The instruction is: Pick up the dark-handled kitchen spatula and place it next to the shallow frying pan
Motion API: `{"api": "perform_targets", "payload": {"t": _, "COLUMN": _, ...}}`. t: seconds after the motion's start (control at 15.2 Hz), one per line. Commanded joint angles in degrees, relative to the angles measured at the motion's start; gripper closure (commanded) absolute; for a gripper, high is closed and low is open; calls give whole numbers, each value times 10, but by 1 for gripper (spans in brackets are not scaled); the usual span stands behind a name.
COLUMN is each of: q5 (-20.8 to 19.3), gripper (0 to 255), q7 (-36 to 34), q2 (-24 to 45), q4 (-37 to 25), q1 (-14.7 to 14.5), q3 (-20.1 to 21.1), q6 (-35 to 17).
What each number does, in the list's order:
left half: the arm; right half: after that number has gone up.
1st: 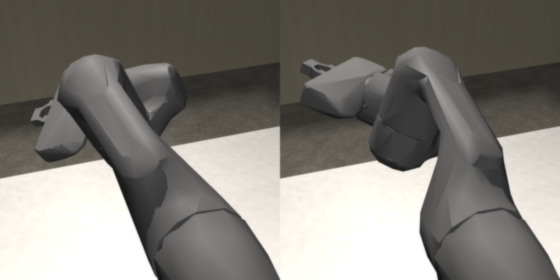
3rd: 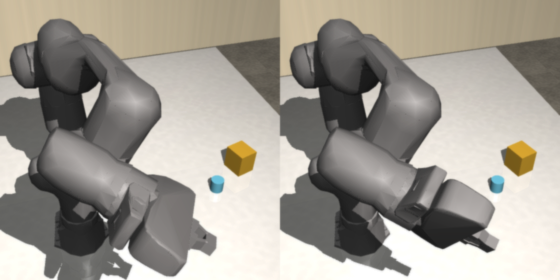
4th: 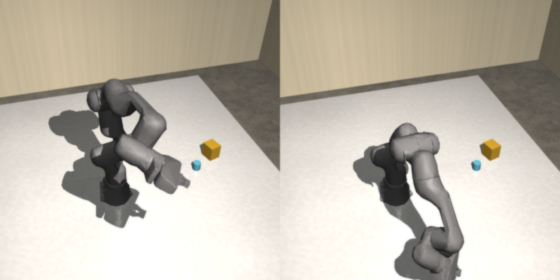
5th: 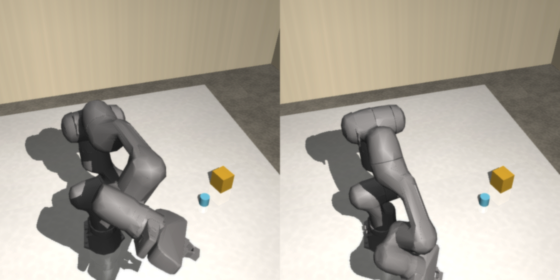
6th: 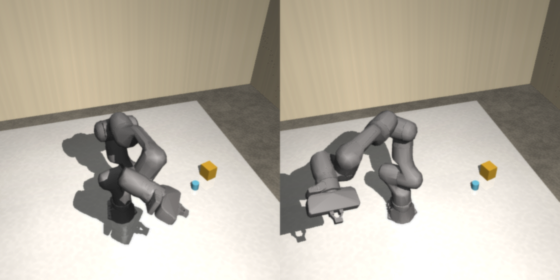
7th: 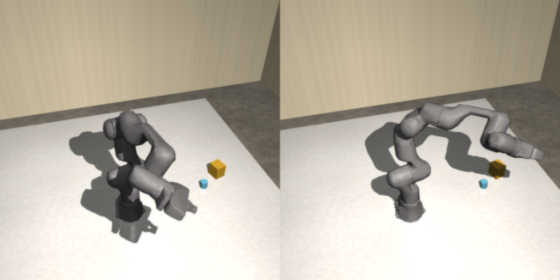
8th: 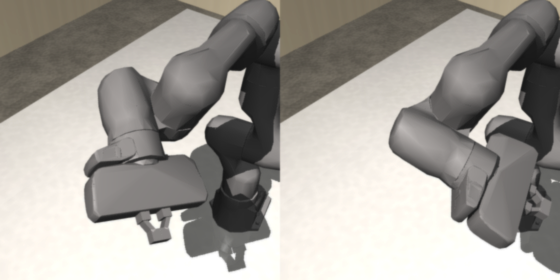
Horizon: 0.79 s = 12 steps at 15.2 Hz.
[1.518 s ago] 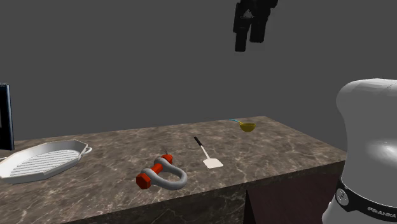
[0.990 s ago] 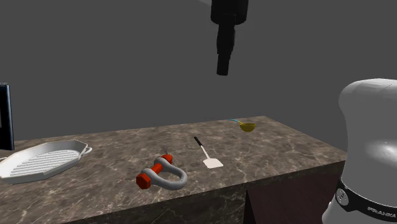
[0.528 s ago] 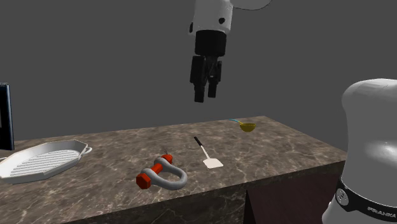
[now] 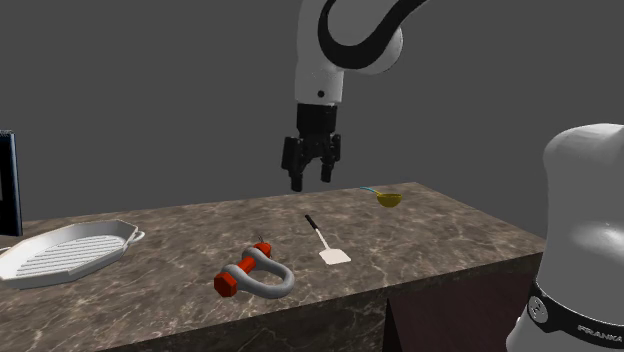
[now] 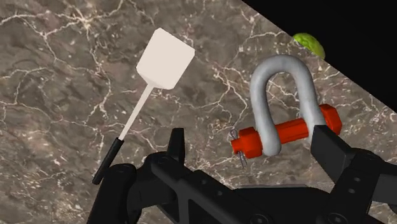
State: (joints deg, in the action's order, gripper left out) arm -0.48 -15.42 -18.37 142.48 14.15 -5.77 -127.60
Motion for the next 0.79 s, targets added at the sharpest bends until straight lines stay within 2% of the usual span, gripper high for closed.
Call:
{"api": "perform_targets", "payload": {"t": 0.0, "q5": -3, "gripper": 0, "q7": -27, "q2": 32, "q4": -7, "q1": 12, "q3": -4, "q6": -26}}
{"api": "perform_targets", "payload": {"t": 0.73, "q5": -10, "gripper": 0, "q7": -148, "q2": 207, "q4": -32, "q1": 73, "q3": -50, "q6": -172}}
